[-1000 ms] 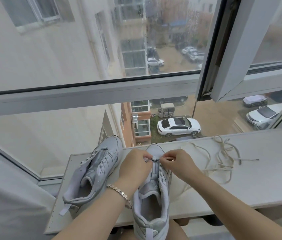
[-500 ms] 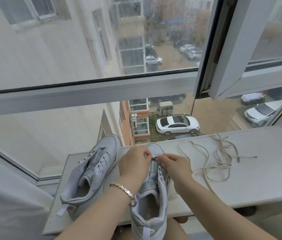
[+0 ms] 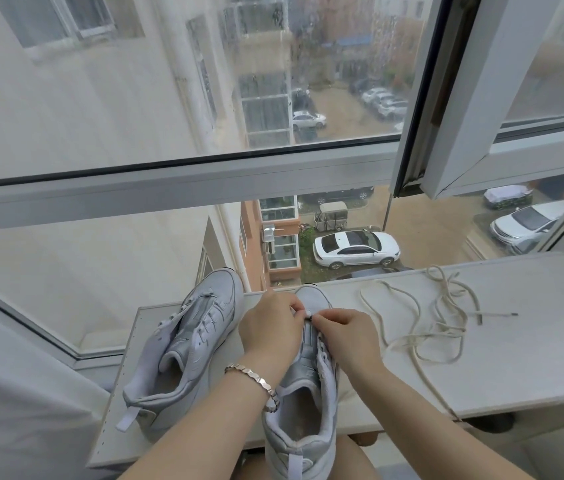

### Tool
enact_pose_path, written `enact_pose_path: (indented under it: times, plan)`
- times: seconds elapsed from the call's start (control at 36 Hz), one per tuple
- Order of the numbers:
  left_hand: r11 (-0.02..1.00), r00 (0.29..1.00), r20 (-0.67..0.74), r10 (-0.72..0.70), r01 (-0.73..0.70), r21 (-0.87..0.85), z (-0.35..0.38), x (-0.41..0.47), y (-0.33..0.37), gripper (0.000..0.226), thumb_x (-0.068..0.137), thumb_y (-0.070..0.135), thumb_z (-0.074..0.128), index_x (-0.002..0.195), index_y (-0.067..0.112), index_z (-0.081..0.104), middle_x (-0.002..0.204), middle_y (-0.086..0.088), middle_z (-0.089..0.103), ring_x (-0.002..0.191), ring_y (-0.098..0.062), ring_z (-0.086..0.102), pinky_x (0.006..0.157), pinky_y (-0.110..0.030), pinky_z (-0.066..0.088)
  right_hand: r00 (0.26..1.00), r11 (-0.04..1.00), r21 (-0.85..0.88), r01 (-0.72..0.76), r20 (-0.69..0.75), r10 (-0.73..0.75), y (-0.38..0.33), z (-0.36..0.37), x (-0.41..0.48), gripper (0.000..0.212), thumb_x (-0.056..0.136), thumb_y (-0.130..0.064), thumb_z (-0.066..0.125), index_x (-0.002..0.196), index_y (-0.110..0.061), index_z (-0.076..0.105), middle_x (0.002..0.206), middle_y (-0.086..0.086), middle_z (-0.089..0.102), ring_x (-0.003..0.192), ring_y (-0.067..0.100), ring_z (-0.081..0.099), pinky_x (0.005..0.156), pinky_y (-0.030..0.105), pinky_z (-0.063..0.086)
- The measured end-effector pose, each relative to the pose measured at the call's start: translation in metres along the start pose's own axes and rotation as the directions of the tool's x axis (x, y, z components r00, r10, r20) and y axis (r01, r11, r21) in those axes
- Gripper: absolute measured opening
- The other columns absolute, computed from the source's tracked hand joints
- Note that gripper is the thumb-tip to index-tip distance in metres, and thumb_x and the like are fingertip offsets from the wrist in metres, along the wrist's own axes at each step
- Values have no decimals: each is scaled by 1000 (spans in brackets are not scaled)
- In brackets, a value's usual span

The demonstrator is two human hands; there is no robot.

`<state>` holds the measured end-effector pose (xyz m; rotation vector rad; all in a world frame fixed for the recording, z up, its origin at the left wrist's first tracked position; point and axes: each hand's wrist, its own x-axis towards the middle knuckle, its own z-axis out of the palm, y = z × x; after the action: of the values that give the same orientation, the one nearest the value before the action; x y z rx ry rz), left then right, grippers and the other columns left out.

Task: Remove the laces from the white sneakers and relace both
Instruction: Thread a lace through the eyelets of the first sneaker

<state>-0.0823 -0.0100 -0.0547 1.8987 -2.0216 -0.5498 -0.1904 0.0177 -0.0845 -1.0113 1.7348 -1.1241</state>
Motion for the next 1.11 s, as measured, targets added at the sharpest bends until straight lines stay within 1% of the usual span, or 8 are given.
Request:
enact_pose_path:
  times: [0.11, 0.28, 0.44, 0.56, 0.78, 0.86, 0.97, 1.11]
  plan:
    - [1000, 1000, 3, -18, 18, -17, 1, 0, 0, 13, 90, 33, 56, 87, 31, 69, 105, 6, 61, 92, -18, 59, 70, -25, 42, 997, 919, -389, 59, 77, -32, -13, -9, 9, 15, 77, -24, 63, 64, -26, 71, 64, -4, 68, 57, 3, 55, 45, 9, 36]
    - [998, 999, 21, -40, 41, -46, -1, 0, -3, 18, 87, 27, 56, 91, 35, 72, 109, 10, 65, 100, -17, 60, 78, -25, 47, 988, 745, -653, 139, 139, -63, -28, -7, 16, 15, 84, -31, 60, 90, -23, 72, 94, -2, 68, 88, 17, 60, 65, 19, 35]
    - [997, 998, 16, -59, 60, -50, -1, 0, -1, 21, 87, 26, 54, 92, 36, 72, 109, 12, 65, 100, -17, 60, 74, -22, 43, 984, 774, -616, 148, 167, -55, -26, -10, 17, 14, 82, -26, 61, 83, -19, 73, 85, 1, 70, 59, 8, 48, 36, 7, 29]
    - [998, 999, 2, -53, 53, -43, 0, -1, -1, 21, 87, 25, 54, 92, 35, 72, 108, 12, 65, 98, -15, 61, 68, -19, 37, 976, 756, -632, 171, 213, -43, -29, -12, 21, 16, 84, -22, 60, 90, -17, 74, 89, 4, 71, 68, 12, 51, 33, 5, 26]
    - [994, 998, 23, -64, 66, -89, 1, 0, -3, 19, 87, 26, 55, 90, 35, 72, 107, 13, 66, 98, -14, 60, 72, -20, 42, 982, 836, -524, 161, 170, -83, -21, -11, 21, 11, 83, -22, 62, 88, -20, 71, 77, -7, 60, 60, 0, 45, 49, -5, 31]
    - [991, 997, 36, -65, 68, -113, 0, 0, -5, 18, 86, 26, 56, 89, 36, 71, 107, 14, 65, 99, -14, 60, 77, -22, 46, 985, 867, -468, 170, 119, -129, -16, -4, 19, 4, 82, -20, 65, 83, -20, 68, 77, -7, 60, 67, 5, 50, 46, 3, 33]
    - [990, 997, 54, -53, 60, -130, -2, 0, -8, 18, 86, 25, 54, 87, 37, 68, 107, 13, 63, 99, -15, 60, 80, -25, 47, 990, 925, -358, 128, 97, -100, -14, -2, 19, 4, 79, -17, 70, 79, -19, 67, 81, -1, 68, 68, 9, 57, 59, 14, 41]
    - [993, 985, 146, 90, -100, 57, -8, 10, -3, 7, 89, 27, 58, 93, 25, 64, 109, 2, 53, 98, -21, 58, 80, -30, 45, 992, 942, -322, 98, 104, -68, -10, -9, 22, 6, 78, -23, 73, 78, -23, 67, 67, -16, 59, 58, -11, 49, 53, -5, 32]
